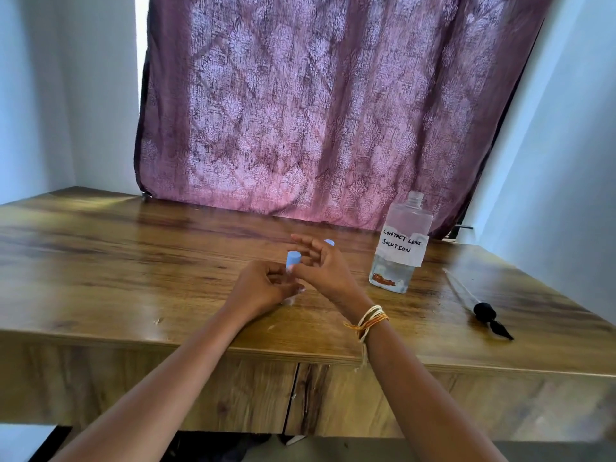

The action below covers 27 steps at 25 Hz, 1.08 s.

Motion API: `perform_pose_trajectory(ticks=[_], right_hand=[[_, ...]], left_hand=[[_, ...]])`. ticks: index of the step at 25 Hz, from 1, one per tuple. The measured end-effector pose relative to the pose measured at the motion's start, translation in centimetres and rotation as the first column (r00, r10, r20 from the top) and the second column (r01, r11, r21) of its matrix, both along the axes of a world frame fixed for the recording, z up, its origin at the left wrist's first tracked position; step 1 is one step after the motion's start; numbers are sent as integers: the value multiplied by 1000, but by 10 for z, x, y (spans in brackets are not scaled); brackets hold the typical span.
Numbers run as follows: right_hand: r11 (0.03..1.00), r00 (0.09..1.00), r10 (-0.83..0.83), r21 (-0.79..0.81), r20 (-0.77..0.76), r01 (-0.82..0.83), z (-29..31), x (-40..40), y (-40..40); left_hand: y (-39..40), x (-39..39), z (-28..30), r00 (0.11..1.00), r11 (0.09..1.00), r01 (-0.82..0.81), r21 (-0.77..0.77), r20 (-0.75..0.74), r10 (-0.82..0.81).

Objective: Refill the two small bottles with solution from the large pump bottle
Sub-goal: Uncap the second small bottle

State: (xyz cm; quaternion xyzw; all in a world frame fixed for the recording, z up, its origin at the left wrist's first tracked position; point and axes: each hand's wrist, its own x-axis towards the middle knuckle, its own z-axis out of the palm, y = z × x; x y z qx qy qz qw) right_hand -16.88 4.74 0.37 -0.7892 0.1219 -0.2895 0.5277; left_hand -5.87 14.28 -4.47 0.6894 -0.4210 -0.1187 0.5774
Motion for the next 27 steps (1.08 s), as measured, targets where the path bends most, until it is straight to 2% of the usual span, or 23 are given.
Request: perform_pose_trajectory(ticks=[3,7,11,14,17,20,22,23,25,27], right_hand=[[997,999,-49,-65,13,50,-3,2,1],[999,999,34,15,41,-35,-1,0,-1],[998,999,-13,-61,33,15,-3,3,-2],[999,997,-47,13,64,46,-3,13,-5],[997,998,30,64,55,-33,-1,24,-8],[972,979,189,130,76,-198,2,34,-9],[969,975,196,131,101,-208,6,45,-14],[987,986,140,73,86,-146,8,52,-17],[989,1000,-21,-146,-15,19,15,65,-26],[891,974,-176,-444,-139,98,25,76,-35]], left_hand=[[1,-1,1,1000,1000,18,-12,9,-18],[-1,0,-1,1000,1000,5,-5,-20,-5],[-1,0,0,1000,1000,-2,8,18,2],[-2,0,-1,996,996,-85,12,25,85],[-2,0,0,986,986,-164,-2,23,164],[-3,2,0,978,978,-208,18,32,208],[-4,3,1,976,976,-216,30,40,215],[-4,2,1,976,977,-212,23,43,211],[-4,3,0,976,977,-214,11,45,213],[-4,2,-1,974,974,-225,18,45,224]])
